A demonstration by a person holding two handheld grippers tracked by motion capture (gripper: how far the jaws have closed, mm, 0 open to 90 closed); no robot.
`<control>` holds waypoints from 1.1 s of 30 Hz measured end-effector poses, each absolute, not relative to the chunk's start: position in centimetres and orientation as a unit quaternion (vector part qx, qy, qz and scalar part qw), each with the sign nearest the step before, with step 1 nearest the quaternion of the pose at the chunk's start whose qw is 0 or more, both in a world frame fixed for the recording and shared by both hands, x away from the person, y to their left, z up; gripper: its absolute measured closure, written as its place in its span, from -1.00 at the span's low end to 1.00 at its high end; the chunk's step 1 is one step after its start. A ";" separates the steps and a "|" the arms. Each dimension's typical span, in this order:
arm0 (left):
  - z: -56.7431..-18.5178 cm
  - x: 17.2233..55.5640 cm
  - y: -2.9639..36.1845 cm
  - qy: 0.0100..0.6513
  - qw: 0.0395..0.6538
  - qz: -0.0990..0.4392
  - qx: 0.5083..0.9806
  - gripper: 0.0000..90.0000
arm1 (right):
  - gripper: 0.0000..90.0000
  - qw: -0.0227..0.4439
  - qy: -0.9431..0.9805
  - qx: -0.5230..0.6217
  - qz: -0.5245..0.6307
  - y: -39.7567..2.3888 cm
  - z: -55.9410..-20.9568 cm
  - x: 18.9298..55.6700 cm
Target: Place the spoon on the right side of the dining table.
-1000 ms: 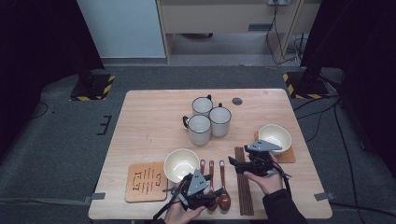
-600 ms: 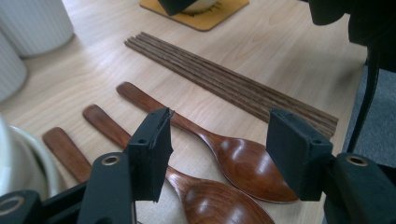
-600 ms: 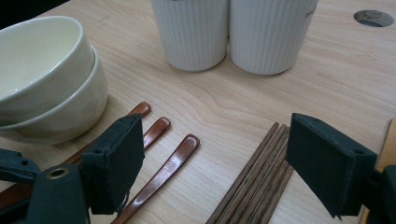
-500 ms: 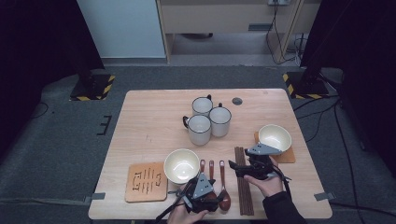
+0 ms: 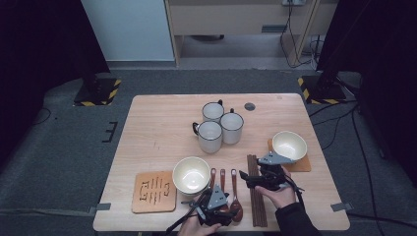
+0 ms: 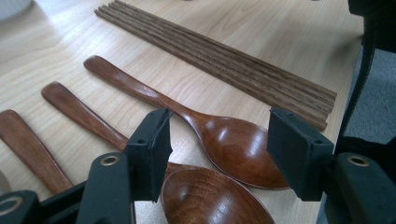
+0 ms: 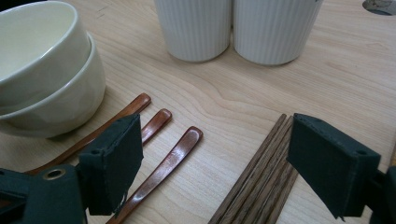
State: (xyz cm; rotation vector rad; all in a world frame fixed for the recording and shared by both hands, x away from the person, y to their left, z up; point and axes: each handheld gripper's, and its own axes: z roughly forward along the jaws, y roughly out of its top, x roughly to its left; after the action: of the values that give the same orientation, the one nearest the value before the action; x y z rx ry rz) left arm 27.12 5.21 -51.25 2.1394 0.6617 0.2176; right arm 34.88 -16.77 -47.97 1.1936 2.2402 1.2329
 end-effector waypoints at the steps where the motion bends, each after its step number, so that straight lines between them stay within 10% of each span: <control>1: -51.3 27.1 5.2 0.265 0.430 0.085 0.859 -0.14 | -0.60 0.159 0.783 0.419 0.431 -16.7 -48.0 34.9; 33: -52.4 27.6 4.4 0.240 0.409 0.053 0.879 -0.24 | -0.56 0.129 0.796 0.425 0.411 -14.6 -50.3 35.7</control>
State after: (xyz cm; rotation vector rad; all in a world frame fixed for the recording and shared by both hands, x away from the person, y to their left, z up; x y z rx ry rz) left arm 27.62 4.41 -52.43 2.2144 0.6056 0.1333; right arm 35.69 -14.58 -50.30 1.2343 2.3153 1.1943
